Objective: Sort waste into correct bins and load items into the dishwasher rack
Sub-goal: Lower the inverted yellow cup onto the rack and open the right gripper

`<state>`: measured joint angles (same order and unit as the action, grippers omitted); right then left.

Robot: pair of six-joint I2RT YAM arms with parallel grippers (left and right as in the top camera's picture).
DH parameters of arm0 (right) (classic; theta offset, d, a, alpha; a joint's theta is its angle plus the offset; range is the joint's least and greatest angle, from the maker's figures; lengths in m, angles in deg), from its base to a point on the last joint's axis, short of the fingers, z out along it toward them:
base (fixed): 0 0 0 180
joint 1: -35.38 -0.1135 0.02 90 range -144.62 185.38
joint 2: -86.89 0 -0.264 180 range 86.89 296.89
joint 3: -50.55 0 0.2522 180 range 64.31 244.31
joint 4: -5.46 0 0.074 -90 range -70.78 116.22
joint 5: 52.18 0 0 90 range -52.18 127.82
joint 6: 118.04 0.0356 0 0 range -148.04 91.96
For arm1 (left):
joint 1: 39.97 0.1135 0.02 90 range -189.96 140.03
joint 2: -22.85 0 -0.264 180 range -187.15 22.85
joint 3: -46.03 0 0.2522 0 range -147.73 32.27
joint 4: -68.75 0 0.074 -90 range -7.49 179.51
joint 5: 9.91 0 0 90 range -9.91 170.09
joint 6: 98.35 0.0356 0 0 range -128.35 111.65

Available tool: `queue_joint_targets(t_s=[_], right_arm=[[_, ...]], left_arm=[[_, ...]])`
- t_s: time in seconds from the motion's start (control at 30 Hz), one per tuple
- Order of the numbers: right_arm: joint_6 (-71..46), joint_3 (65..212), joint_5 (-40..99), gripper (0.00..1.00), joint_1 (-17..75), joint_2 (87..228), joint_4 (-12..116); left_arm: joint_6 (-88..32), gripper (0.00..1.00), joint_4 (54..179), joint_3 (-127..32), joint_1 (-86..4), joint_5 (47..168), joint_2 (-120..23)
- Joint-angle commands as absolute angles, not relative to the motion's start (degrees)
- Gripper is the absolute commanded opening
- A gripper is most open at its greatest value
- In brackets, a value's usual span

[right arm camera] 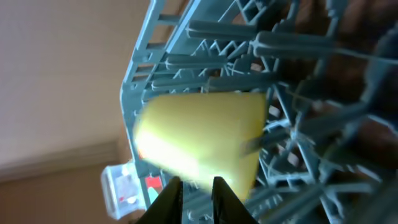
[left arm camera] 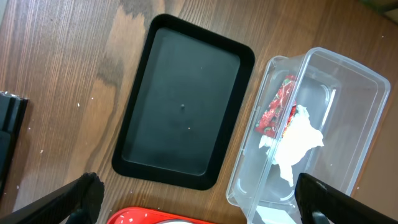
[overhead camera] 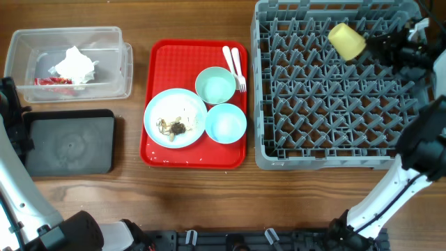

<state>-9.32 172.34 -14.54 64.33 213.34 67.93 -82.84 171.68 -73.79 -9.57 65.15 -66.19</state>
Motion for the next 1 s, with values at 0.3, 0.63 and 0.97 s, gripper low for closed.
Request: queue_joint_targets(t_s=[0.3,0.63,0.97], right_arm=[[-13.06,172.08,6.86,0.36,55.11,200.31,69.83],[-10.98,171.86,36.78,0.04,40.09,203.35,60.04],[-9.65,171.86,47.27,0.04,39.22,208.62,58.92]], left_arm=[[-83.81,1.00,171.74,-73.68,-9.31,64.82,-66.43],[-83.83,1.00,171.74,-73.68,-9.31,64.84,-66.43],[-83.83,1.00,171.74,-73.68,-9.31,64.84,-66.43]])
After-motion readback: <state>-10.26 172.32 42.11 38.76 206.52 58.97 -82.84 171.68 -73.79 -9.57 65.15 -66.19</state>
